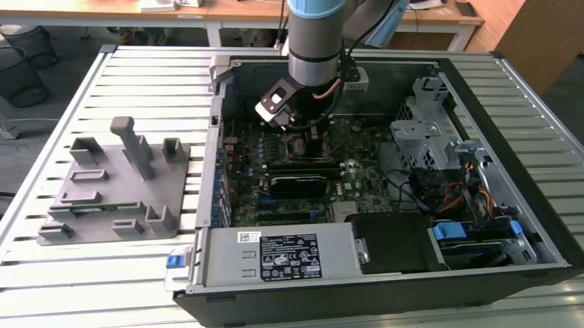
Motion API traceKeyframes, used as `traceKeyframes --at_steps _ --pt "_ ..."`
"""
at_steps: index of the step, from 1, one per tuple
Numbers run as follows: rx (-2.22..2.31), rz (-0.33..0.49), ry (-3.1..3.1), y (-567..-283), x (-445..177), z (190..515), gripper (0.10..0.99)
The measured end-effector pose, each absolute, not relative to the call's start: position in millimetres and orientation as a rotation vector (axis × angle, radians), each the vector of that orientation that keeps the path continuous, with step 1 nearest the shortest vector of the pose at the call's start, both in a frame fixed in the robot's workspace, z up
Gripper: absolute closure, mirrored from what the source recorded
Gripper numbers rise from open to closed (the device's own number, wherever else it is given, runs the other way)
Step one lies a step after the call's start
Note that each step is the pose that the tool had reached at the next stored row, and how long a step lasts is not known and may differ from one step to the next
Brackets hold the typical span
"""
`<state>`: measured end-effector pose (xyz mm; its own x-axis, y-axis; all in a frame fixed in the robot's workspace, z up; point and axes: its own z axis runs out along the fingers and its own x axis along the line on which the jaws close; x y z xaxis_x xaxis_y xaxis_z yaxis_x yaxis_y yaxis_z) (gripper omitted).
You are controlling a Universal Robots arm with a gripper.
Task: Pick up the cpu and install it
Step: 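Place the cpu into insertion slot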
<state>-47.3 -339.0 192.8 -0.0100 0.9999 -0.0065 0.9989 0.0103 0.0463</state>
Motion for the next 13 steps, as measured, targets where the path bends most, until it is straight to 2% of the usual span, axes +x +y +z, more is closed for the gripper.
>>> traceKeyframes --at_steps 13 --pt "2.184 0.046 2.206 -338.7 -47.2 191.4 0.533"
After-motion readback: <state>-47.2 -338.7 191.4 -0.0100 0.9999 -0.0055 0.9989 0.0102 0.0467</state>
